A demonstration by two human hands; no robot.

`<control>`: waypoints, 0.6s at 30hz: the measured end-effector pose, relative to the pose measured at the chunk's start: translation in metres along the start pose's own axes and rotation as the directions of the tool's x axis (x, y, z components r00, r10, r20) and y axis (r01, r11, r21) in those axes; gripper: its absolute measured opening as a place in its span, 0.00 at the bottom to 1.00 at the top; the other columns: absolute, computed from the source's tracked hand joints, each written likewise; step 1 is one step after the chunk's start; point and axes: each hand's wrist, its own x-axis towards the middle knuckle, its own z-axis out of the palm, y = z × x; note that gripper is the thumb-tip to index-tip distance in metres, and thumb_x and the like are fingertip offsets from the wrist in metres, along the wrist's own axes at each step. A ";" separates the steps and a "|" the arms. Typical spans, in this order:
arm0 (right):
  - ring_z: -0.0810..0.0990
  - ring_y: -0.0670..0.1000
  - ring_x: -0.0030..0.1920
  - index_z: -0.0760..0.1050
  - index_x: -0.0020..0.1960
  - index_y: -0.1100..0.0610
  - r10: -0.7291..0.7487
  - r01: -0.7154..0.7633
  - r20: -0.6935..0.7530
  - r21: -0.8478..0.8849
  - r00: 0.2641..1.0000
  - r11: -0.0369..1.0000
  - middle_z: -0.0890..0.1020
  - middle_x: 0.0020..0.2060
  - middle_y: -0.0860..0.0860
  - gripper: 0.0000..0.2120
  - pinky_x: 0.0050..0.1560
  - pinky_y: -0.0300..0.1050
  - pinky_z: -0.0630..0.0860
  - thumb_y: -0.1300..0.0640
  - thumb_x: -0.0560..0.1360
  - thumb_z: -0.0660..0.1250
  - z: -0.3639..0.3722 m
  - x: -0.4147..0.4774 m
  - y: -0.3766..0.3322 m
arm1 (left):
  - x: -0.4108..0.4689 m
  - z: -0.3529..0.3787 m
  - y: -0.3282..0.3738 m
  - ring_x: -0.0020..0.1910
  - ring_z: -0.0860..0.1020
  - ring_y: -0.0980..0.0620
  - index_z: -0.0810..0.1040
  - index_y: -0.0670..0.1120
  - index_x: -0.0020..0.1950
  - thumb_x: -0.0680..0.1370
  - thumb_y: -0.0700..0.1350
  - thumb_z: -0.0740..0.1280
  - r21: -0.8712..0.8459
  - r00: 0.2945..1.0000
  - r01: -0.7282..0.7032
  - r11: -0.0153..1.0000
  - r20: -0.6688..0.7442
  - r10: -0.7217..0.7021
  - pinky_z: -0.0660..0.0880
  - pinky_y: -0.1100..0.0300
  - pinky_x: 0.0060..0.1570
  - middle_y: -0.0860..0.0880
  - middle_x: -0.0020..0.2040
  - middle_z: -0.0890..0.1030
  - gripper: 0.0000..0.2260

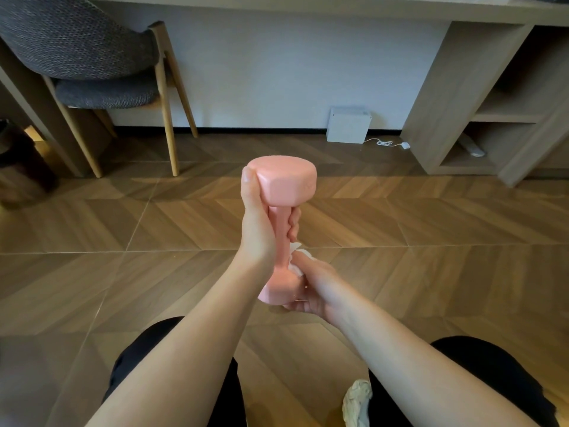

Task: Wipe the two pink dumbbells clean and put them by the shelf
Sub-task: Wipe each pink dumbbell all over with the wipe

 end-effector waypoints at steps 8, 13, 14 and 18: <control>0.80 0.55 0.40 0.72 0.65 0.61 -0.050 0.043 0.173 0.041 0.984 0.998 0.80 0.44 0.56 0.17 0.51 0.56 0.80 0.61 0.77 0.61 -0.014 -0.007 -0.006 | 0.002 -0.001 0.004 0.25 0.61 0.48 0.73 0.44 0.31 0.79 0.69 0.41 -0.028 1.000 -0.008 1.000 0.023 0.009 0.60 0.56 0.28 0.45 0.25 0.66 0.37; 0.82 0.55 0.43 0.73 0.63 0.53 -0.045 0.048 0.046 -0.076 0.998 0.996 0.84 0.50 0.57 0.20 0.51 0.55 0.81 0.47 0.74 0.68 -0.008 0.003 -0.001 | -0.002 0.002 -0.002 0.25 0.61 0.48 0.75 0.38 0.38 0.74 0.71 0.43 0.021 0.993 0.011 1.000 0.117 -0.014 0.60 0.55 0.30 0.45 0.25 0.67 0.39; 0.82 0.55 0.44 0.73 0.62 0.53 -0.038 0.043 0.053 -0.084 0.998 0.996 0.84 0.53 0.58 0.21 0.53 0.56 0.80 0.46 0.73 0.69 -0.009 0.003 -0.002 | -0.002 0.002 -0.003 0.25 0.61 0.48 0.75 0.38 0.41 0.73 0.71 0.44 0.023 0.993 0.021 1.000 0.117 -0.024 0.60 0.55 0.30 0.45 0.25 0.67 0.38; 0.78 0.58 0.47 0.75 0.58 0.57 -0.036 0.041 0.183 -0.021 0.983 0.999 0.79 0.48 0.57 0.10 0.61 0.60 0.76 0.61 0.78 0.60 -0.022 -0.003 -0.010 | 0.002 0.000 -0.003 0.25 0.61 0.47 0.74 0.39 0.40 0.73 0.71 0.44 0.018 0.995 -0.009 1.000 0.103 0.008 0.60 0.55 0.30 0.44 0.26 0.66 0.37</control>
